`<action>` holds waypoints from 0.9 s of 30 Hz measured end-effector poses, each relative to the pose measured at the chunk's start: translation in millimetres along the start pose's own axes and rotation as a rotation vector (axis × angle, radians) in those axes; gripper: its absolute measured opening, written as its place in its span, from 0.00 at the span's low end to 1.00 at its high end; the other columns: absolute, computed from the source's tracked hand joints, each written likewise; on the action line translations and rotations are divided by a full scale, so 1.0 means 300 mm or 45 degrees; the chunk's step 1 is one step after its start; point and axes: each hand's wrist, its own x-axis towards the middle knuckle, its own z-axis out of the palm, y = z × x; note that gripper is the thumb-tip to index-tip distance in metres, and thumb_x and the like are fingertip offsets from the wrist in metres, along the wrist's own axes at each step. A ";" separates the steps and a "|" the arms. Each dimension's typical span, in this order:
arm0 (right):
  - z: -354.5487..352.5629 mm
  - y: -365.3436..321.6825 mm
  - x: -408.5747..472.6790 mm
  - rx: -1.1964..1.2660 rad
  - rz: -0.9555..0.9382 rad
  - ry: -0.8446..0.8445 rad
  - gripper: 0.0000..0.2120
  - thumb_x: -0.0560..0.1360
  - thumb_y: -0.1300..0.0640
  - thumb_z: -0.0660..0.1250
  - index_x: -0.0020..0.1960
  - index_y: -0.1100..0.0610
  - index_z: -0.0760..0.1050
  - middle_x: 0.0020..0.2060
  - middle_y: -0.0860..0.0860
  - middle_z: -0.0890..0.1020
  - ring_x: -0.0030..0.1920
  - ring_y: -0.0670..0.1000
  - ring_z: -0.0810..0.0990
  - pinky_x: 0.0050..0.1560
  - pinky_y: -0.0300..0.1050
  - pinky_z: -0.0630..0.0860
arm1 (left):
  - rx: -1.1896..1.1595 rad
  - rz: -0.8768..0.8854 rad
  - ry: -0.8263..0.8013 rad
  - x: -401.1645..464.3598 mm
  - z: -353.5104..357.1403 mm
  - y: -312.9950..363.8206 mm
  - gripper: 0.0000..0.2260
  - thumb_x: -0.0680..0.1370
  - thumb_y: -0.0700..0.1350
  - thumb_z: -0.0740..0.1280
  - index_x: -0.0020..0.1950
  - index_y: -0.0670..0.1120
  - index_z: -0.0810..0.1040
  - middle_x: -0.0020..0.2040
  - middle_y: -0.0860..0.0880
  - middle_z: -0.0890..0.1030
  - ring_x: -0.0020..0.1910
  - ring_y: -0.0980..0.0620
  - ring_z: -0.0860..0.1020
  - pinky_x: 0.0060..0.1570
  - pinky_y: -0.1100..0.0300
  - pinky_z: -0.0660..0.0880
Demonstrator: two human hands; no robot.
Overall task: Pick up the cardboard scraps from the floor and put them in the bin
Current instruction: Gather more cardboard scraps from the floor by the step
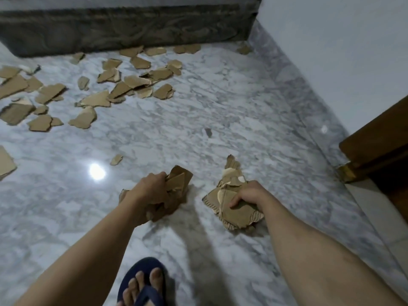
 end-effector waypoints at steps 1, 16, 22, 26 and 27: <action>-0.004 0.000 0.002 -0.019 -0.010 -0.003 0.22 0.59 0.66 0.83 0.48 0.63 0.78 0.48 0.57 0.82 0.52 0.60 0.80 0.54 0.53 0.81 | -0.034 -0.025 0.004 -0.005 0.000 0.005 0.21 0.72 0.51 0.74 0.59 0.47 0.71 0.54 0.45 0.79 0.49 0.45 0.78 0.47 0.53 0.75; -0.096 -0.199 0.095 0.225 -0.234 0.146 0.29 0.57 0.63 0.85 0.53 0.60 0.76 0.52 0.55 0.82 0.53 0.58 0.81 0.56 0.51 0.80 | -0.814 -0.131 0.052 0.039 -0.097 -0.115 0.18 0.63 0.43 0.81 0.51 0.47 0.83 0.46 0.47 0.87 0.48 0.44 0.84 0.48 0.52 0.81; -0.044 -0.234 0.164 0.161 -0.113 0.183 0.30 0.57 0.65 0.83 0.55 0.61 0.74 0.53 0.58 0.80 0.52 0.59 0.79 0.54 0.51 0.80 | -1.038 -0.348 0.229 0.096 -0.185 -0.242 0.24 0.59 0.45 0.83 0.53 0.44 0.84 0.49 0.44 0.86 0.48 0.43 0.84 0.52 0.47 0.82; -0.037 -0.230 0.214 0.081 -0.090 0.212 0.47 0.40 0.55 0.85 0.58 0.60 0.76 0.54 0.58 0.82 0.54 0.61 0.80 0.56 0.55 0.81 | -1.068 -0.485 0.224 0.135 -0.183 -0.293 0.32 0.56 0.51 0.83 0.54 0.39 0.80 0.49 0.41 0.84 0.48 0.41 0.82 0.49 0.48 0.80; -0.036 -0.236 0.208 0.074 -0.093 0.221 0.42 0.45 0.57 0.85 0.57 0.61 0.77 0.53 0.58 0.82 0.54 0.61 0.80 0.55 0.54 0.81 | -1.061 -0.502 0.211 0.147 -0.180 -0.299 0.29 0.59 0.50 0.83 0.54 0.38 0.80 0.50 0.40 0.83 0.48 0.41 0.82 0.49 0.48 0.79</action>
